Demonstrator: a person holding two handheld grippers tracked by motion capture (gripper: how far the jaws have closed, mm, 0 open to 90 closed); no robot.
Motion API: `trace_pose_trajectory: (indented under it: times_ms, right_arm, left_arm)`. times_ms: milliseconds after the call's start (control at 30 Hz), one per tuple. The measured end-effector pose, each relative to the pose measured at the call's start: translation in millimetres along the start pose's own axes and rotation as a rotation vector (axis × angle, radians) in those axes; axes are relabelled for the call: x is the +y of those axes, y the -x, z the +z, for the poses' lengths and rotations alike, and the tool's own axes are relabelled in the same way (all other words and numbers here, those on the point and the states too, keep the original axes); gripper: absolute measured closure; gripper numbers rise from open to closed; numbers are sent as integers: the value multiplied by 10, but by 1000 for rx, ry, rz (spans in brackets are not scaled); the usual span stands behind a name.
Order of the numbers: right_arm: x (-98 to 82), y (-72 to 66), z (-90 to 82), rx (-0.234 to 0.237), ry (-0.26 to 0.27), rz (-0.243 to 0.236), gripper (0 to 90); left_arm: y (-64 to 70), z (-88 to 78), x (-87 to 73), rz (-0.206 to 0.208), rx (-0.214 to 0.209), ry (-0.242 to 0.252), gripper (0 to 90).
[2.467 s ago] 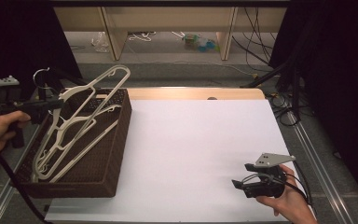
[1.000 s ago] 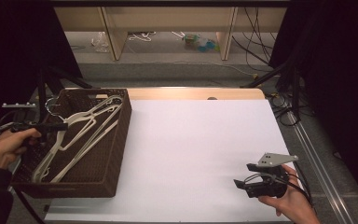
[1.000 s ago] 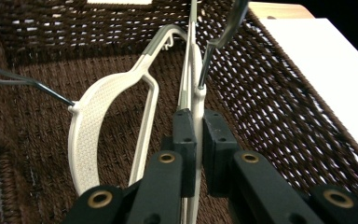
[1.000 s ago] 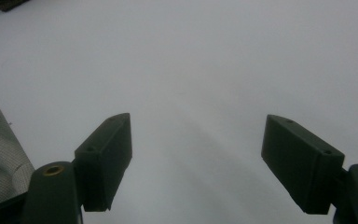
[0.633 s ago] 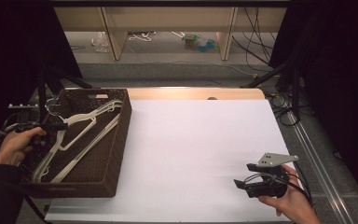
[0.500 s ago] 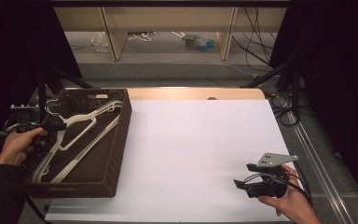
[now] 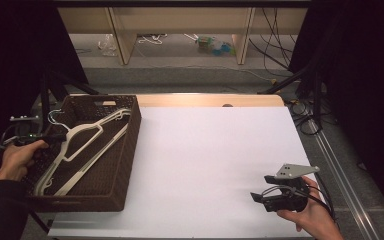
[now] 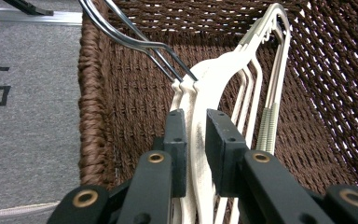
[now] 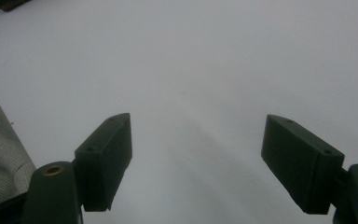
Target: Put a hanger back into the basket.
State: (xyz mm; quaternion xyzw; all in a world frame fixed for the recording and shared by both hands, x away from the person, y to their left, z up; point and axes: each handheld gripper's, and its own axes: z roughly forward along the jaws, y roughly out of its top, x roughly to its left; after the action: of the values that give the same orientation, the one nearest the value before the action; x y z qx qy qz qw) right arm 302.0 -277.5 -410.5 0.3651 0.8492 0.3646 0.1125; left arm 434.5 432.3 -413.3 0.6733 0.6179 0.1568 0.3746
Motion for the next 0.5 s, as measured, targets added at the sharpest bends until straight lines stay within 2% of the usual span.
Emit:
trace_pose_trajectory:
  times_ms: [100,233,300,333,433,500]
  right_arm:
    - [-1,3,-6,-4,8,-2,257]
    - [1,21,-13,-11,24,-8,257]
    - [1,19,-14,-16,29,-9,257]
    - [3,15,-13,-18,30,-6,256]
    - [5,2,-11,-16,36,-6,256]
    - [5,-13,-14,-17,32,0,256]
  left_arm:
    - [16,-31,7,-7,-6,22,779]
    - [110,-154,28,20,-14,83,736]
    - [179,-219,14,26,-71,140,706]
    - [204,-246,5,33,-83,160,687]
    - [299,-361,-48,77,-95,219,633]
    - [335,-435,-67,137,-58,228,596]
